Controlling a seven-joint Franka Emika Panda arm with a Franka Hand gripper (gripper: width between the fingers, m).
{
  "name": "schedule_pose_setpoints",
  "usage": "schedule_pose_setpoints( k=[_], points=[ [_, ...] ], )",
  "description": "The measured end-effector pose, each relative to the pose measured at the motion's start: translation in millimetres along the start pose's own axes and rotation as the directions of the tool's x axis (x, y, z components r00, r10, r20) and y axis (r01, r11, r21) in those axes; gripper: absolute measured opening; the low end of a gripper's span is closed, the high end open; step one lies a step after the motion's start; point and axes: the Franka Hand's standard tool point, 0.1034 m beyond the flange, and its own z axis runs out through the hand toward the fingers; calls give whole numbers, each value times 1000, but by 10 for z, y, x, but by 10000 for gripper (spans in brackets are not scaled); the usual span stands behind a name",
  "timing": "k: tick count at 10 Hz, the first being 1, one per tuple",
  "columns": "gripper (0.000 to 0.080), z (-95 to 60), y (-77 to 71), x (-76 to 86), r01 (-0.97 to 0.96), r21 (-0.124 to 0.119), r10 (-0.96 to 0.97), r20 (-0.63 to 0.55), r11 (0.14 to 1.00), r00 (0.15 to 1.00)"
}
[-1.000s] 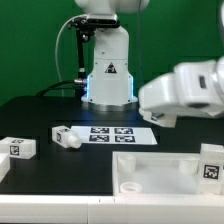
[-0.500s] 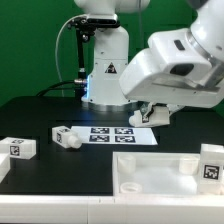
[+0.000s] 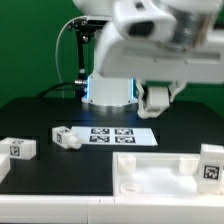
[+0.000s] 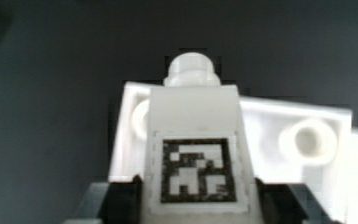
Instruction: Assemble square table
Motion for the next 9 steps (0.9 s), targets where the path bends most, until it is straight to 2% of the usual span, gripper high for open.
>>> schedule_pose_setpoints(
  k=[3, 4, 5, 8, 9],
  points=[
    [284, -22, 5, 67, -3, 4, 4, -230, 1000, 973],
    [284, 24, 4, 79, -11, 10, 13, -295, 1000, 955],
    [284, 187, -10, 59, -36, 38, 46, -304, 999, 951],
    [285, 185, 59, 322, -45, 77, 77, -491, 996, 868],
    [285, 133, 80, 385, -53, 61, 78, -571, 997, 817]
  ],
)
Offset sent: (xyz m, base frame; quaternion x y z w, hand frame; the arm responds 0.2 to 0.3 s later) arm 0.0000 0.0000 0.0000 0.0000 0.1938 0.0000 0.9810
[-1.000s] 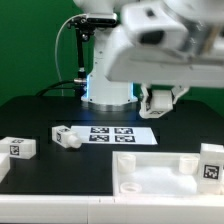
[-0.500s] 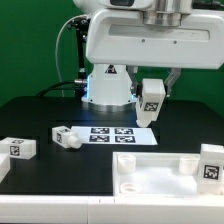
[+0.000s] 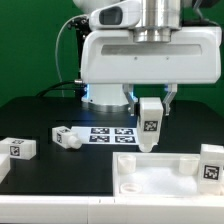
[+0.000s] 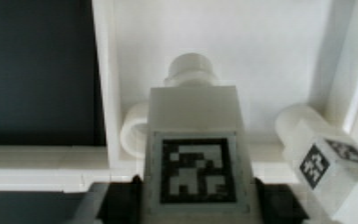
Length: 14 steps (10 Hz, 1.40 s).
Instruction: Assemble square table
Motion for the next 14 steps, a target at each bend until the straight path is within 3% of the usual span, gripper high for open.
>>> schedule_pose_setpoints(
  k=[3, 5, 8, 10, 14],
  points=[
    [285, -3, 111, -9, 5, -55, -13, -153, 998, 988],
    [285, 33, 128, -52, 0, -51, -6, -129, 999, 992],
    [285, 35, 359, 95, 7, -56, -14, -124, 998, 992],
    [285, -45, 247, 271, -54, -54, 42, -207, 997, 977],
    [285, 26, 213, 232, -40, -56, 29, -192, 998, 981]
  ],
)
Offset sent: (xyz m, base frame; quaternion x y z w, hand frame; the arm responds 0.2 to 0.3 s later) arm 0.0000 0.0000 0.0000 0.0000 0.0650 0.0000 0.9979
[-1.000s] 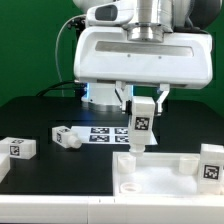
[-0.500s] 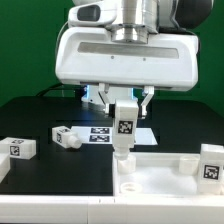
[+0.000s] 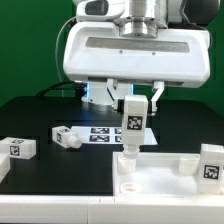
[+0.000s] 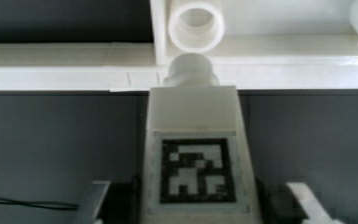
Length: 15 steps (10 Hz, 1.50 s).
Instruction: Assemble square table
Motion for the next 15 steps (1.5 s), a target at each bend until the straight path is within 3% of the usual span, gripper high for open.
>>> schedule_pose_setpoints(
  k=[3, 8, 15],
  points=[
    [285, 149, -10, 69, 5, -7, -5, -2, 1000, 1000],
    [285, 347, 22, -132, 20, -30, -20, 3, 999, 1000],
    [285, 422, -34, -204, 32, -31, -31, 12, 999, 999]
  ],
)
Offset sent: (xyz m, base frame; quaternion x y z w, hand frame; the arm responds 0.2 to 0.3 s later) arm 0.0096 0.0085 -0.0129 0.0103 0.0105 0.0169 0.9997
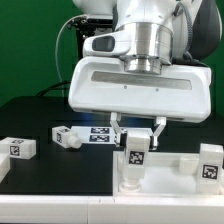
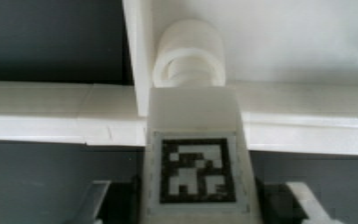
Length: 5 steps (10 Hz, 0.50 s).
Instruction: Assemble square table
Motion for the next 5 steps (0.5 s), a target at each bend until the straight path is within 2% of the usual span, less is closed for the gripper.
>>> schedule_pose_setpoints(
  k=[5],
  points=[
    [285, 98, 30, -64, 6, -16, -7, -13, 1000, 1000]
  ],
)
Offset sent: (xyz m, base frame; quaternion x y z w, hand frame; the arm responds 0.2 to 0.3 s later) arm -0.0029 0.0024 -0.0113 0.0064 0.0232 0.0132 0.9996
